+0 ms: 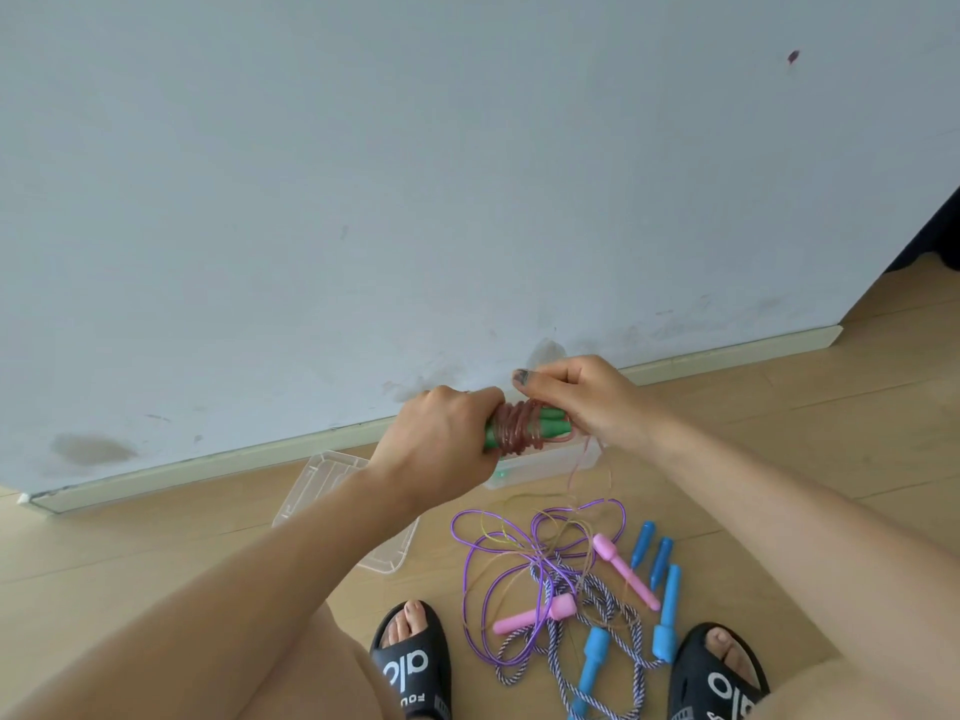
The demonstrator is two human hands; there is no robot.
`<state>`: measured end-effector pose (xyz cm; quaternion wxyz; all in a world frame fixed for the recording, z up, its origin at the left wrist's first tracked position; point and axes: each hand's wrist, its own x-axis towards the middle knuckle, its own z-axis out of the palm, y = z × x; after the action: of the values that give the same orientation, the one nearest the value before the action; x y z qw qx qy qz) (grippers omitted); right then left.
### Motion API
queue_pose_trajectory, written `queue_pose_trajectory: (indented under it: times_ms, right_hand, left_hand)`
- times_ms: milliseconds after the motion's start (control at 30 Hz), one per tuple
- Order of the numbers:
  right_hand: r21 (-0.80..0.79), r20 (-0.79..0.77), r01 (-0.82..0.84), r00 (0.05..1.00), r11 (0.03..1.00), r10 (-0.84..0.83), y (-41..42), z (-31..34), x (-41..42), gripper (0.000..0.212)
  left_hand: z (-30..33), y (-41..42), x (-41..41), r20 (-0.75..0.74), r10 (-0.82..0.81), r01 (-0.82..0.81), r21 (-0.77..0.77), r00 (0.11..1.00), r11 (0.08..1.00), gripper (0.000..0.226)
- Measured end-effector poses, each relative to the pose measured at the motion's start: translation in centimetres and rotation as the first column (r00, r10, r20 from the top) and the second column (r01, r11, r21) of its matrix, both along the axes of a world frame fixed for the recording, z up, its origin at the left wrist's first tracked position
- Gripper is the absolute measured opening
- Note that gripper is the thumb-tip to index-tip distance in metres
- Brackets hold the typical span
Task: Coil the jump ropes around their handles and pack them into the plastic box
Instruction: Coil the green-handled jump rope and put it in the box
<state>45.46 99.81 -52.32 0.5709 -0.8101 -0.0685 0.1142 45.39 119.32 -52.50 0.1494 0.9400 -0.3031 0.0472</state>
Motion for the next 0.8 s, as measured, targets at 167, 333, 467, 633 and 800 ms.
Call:
queue_pose_trajectory:
  times_ms: [167, 333, 467, 633, 800]
  right_hand:
    - [0.067, -0.134, 0.164, 0.979, 0.984, -0.153, 0.9, -2.3, -0.8, 0.048]
    - [-0.031, -0.017, 0.305, 0.952, 0.952, -0.305, 2.3, -3.3, -3.0, 0.046]
    - [-0.255, 0.052, 0.257, 0.966, 0.932, -0.252, 4.7, -3.3, -6.1, 0.051]
    - [-0.574, 0.516, 0.297, 0.854, 0.763, 0.056, 6.2, -1.5, -7.5, 0.038]
    - [-0.588, 0.635, 0.346, 0.758, 0.731, 0.152, 2.9, 1.9, -4.0, 0.049]
  left_hand:
    - [-0.7, 0.1, 0.5, -0.021, 0.021, -0.024, -0.145, 1.0, 0.989, 0.034]
    - [-0.7, 0.1, 1.0, -0.084, 0.111, -0.125, -0.181, 0.99, 0.976, 0.039]
    - [-0.5, 0.4, 2.0, -0.249, 0.284, -0.35, -0.286, 0.926, 0.892, 0.008]
    - [-1.0, 1.5, 2.0, -0.072, 0.289, -0.283, 0.087, 0.955, 0.955, 0.009]
    - [-0.2, 0.4, 1.0, 0.092, 0.112, -0.138, 0.359, 0.989, 0.923, 0.003]
